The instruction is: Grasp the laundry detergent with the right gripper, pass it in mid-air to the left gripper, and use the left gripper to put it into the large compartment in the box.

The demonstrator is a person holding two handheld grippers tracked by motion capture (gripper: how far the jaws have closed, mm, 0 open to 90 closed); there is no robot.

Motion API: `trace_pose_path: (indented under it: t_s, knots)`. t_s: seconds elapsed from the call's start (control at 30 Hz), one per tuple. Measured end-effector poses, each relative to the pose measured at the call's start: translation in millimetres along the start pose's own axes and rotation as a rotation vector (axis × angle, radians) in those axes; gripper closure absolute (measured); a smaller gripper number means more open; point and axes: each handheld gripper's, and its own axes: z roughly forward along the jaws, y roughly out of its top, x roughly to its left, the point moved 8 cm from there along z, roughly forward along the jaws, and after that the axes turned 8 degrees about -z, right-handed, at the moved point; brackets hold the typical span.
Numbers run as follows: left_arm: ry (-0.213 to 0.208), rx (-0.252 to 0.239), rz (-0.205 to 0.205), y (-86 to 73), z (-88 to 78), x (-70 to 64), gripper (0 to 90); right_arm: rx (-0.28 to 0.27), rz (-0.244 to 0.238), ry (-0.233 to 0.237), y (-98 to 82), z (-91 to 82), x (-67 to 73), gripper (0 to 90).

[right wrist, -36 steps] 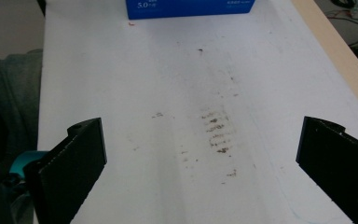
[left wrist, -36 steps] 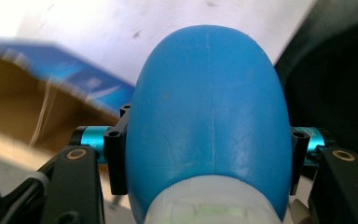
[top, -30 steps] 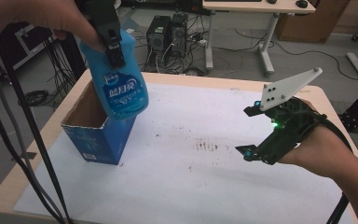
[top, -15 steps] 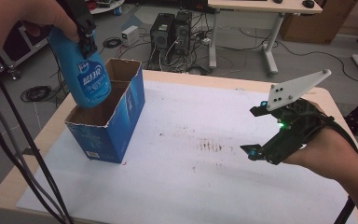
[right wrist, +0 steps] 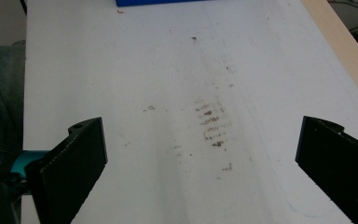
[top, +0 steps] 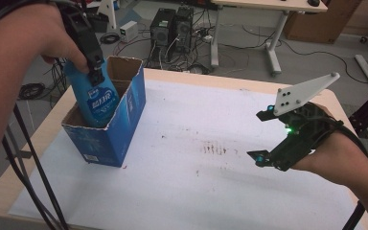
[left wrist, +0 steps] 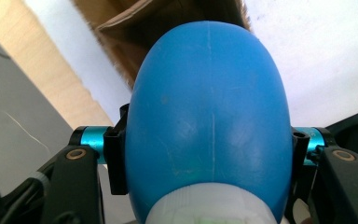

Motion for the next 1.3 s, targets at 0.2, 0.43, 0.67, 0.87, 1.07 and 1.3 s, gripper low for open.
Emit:
trace_pose_path:
  t_s: [0.2, 0.43, 0.67, 0.87, 1.07, 1.3]
  knots:
    - [0.011, 0.020, 0.139, 3.6, 30.9, 1.4, 38.1, 0.032, 0.014, -0.010, -5.7, -6.2, -4.2, 1.1]
    - [0.039, 0.032, 0.262, 6.8, 66.2, 1.9, 38.1, 0.058, 0.038, -0.025, -13.4, -11.5, -8.0, 1.0]
    - [0.016, 0.009, 0.328, 9.4, 90.3, -1.9, 38.0, 0.059, 0.047, -0.024, -13.1, -11.3, -8.2, 1.0]
    - [0.029, 0.020, 0.389, 7.8, 90.3, -5.3, 37.6, 0.061, 0.048, -0.018, -12.5, -11.0, -6.4, 1.0]
    - [-0.005, -0.010, 0.374, 7.8, 87.0, -5.8, 33.7, 0.069, 0.049, -0.023, -12.3, -11.5, -5.4, 1.0]
    - [-0.002, -0.012, 0.368, 5.7, 77.6, -7.4, 25.4, 0.063, 0.049, -0.027, -11.6, -12.3, -5.3, 1.0]
